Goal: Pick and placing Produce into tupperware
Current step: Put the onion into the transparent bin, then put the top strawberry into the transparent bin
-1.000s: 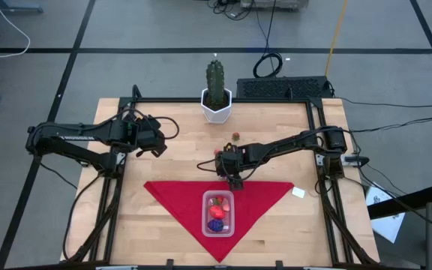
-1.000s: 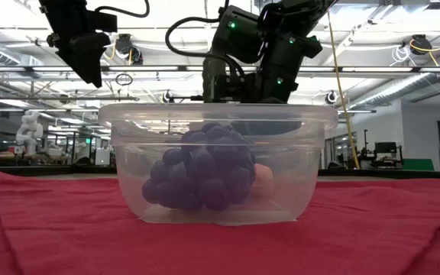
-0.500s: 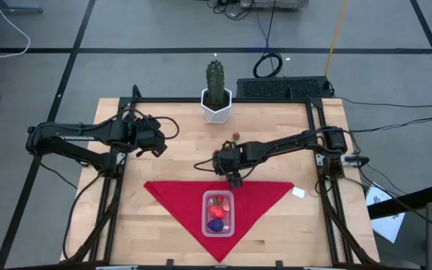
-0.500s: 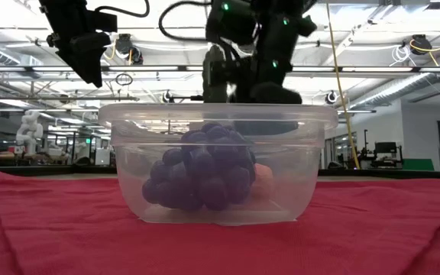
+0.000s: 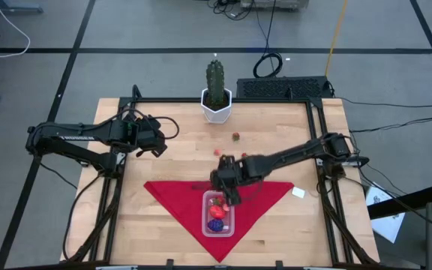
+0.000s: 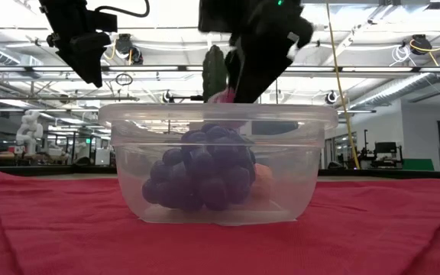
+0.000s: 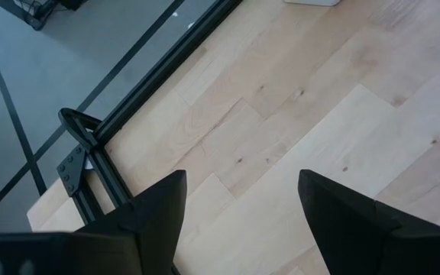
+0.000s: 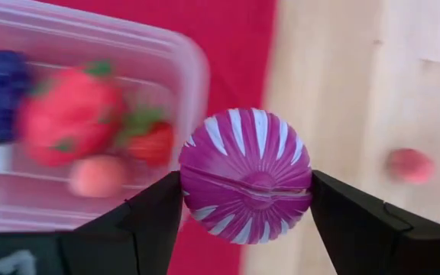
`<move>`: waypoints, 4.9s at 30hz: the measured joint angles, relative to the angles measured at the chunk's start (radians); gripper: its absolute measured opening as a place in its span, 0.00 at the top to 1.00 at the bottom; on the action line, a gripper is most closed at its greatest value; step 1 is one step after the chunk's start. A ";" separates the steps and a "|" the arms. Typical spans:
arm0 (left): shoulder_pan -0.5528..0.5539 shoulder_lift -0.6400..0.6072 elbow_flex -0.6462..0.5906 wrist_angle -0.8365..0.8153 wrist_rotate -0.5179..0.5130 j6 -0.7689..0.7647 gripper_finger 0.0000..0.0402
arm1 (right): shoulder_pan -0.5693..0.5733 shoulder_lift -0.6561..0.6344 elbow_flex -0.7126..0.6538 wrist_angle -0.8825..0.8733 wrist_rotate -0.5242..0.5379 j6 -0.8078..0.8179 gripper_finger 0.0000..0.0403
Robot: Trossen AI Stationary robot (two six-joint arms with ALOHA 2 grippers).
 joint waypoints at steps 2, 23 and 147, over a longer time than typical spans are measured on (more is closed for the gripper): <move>0.000 0.000 0.000 0.000 0.000 0.000 0.36 | 0.041 0.000 0.001 0.002 0.000 0.035 0.36; 0.000 0.000 0.000 0.002 0.002 -0.004 0.36 | 0.212 0.045 0.002 0.167 -0.082 0.319 0.36; -0.001 0.000 0.000 0.061 -0.040 0.022 0.36 | -0.529 -0.005 -0.058 -0.063 -0.127 0.364 0.23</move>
